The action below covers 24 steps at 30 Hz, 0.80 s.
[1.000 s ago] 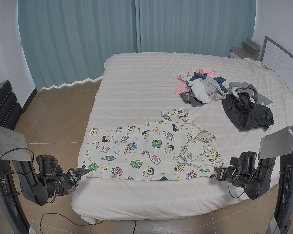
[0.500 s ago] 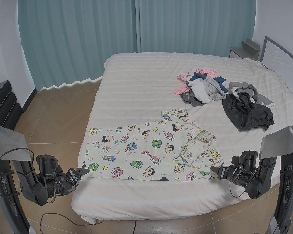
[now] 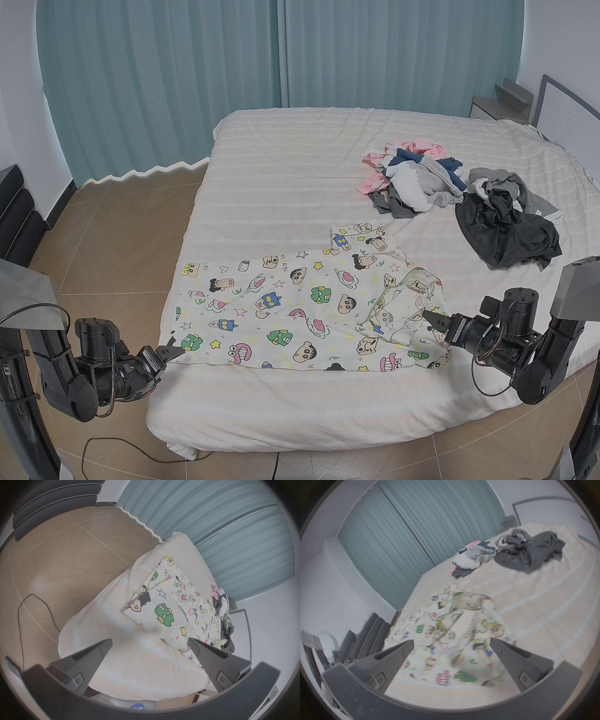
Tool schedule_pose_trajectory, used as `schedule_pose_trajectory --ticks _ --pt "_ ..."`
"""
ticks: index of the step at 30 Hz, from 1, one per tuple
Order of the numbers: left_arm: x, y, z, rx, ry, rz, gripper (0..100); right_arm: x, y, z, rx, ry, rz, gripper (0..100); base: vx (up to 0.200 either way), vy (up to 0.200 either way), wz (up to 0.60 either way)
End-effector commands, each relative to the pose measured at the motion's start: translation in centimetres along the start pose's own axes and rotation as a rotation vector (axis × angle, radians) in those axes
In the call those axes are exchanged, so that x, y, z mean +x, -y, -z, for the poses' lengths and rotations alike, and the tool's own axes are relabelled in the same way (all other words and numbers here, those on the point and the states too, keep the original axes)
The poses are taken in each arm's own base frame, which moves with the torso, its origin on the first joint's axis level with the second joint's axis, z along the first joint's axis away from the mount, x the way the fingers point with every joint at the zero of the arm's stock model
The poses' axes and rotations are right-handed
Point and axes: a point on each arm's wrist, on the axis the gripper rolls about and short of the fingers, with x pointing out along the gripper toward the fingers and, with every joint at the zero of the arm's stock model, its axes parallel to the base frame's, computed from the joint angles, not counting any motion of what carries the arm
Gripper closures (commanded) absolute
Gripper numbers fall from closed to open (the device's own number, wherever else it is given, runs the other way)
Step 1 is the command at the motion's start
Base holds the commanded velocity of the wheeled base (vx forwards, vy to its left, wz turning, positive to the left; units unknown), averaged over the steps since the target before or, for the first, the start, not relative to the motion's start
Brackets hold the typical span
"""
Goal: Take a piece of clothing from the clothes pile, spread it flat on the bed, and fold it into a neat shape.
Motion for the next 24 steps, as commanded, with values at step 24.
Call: schedule_pose_trajectory --ticks 24 --pt "0.2 -0.2 0.2 -0.002 -0.006 -0.010 0 5.5 -2.3 2.9 0.417 -0.174 0.055 0 0.000 0.000 0.00"
